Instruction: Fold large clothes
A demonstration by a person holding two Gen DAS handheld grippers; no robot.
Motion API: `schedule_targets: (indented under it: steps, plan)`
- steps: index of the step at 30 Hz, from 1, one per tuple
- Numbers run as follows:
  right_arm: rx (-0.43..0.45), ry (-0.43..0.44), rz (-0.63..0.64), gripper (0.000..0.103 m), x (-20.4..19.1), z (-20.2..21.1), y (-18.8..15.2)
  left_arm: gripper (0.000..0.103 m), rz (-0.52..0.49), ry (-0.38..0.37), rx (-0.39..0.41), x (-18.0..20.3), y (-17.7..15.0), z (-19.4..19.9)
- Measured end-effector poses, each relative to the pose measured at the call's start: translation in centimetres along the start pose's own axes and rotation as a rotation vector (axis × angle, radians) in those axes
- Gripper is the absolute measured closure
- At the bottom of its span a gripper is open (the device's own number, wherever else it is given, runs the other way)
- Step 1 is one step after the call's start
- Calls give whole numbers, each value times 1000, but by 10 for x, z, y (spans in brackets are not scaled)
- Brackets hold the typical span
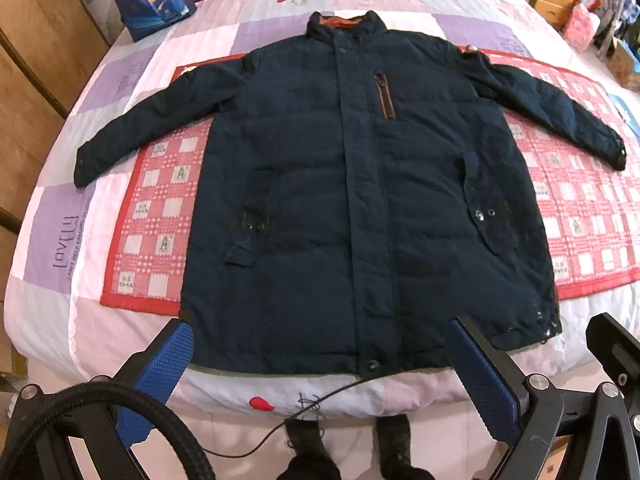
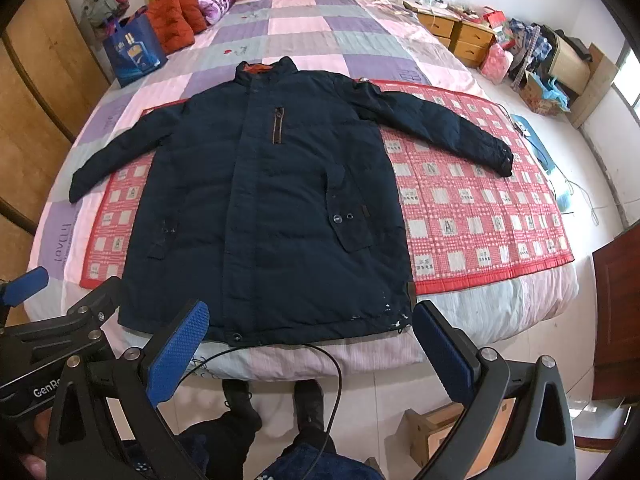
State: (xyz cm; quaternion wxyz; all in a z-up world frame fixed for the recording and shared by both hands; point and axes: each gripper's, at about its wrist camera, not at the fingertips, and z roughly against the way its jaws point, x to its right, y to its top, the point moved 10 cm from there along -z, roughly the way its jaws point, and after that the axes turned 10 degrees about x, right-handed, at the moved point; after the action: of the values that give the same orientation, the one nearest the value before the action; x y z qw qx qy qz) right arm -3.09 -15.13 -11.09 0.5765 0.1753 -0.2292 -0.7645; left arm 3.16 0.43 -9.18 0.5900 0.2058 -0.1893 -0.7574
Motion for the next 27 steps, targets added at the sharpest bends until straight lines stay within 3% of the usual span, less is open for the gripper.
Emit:
schedule_targets:
  steps: [27]
  plan:
    - [18,14,3,0,3,11,14,0,28,-25,8,7,4,2]
